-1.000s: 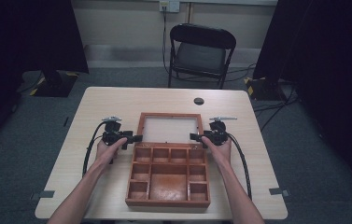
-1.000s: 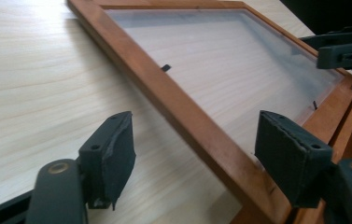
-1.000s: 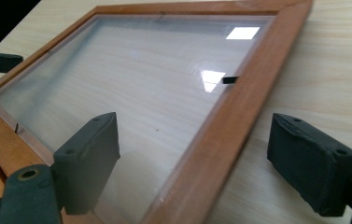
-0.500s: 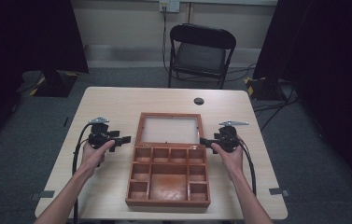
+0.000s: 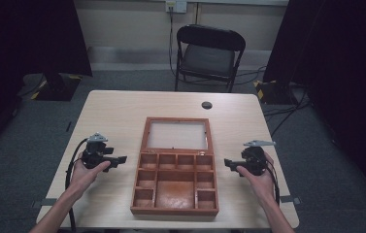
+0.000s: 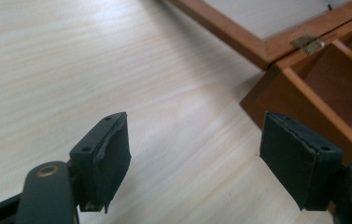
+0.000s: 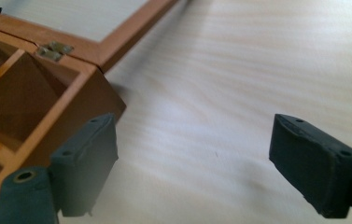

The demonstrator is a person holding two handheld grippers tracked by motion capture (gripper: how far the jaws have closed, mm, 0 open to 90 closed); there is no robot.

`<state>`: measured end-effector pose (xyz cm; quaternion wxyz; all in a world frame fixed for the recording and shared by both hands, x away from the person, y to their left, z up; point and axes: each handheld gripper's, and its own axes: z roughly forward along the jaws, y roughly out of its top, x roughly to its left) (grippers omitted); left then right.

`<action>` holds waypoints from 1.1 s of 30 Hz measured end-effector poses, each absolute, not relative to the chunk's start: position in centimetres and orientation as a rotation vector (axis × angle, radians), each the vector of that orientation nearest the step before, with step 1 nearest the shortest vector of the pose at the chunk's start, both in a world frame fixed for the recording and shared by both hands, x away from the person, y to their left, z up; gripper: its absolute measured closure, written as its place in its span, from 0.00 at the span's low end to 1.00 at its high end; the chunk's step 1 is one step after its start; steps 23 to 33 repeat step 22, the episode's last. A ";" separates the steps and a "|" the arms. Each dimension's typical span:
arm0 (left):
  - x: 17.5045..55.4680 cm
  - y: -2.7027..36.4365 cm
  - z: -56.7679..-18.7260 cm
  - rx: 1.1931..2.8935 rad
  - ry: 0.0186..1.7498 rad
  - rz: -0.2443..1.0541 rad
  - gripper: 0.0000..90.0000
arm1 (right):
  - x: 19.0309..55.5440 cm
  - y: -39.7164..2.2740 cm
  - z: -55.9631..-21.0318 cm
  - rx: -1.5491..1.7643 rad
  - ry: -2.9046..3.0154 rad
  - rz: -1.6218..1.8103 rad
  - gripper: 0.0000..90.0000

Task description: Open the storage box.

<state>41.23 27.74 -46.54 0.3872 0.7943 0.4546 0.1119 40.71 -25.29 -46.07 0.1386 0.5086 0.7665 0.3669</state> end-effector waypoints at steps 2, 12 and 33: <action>40.9 28.1 -46.8 2.032 1.172 0.286 0.27 | 40.1 -26.0 -46.2 1.497 2.196 1.049 0.16; 40.4 29.0 -49.0 2.098 1.242 0.398 0.25 | 38.5 -28.8 -48.7 1.584 2.143 0.885 0.16; 40.2 29.2 -50.2 2.057 1.216 0.535 0.11 | 37.7 -28.8 -50.0 1.472 2.038 0.877 0.11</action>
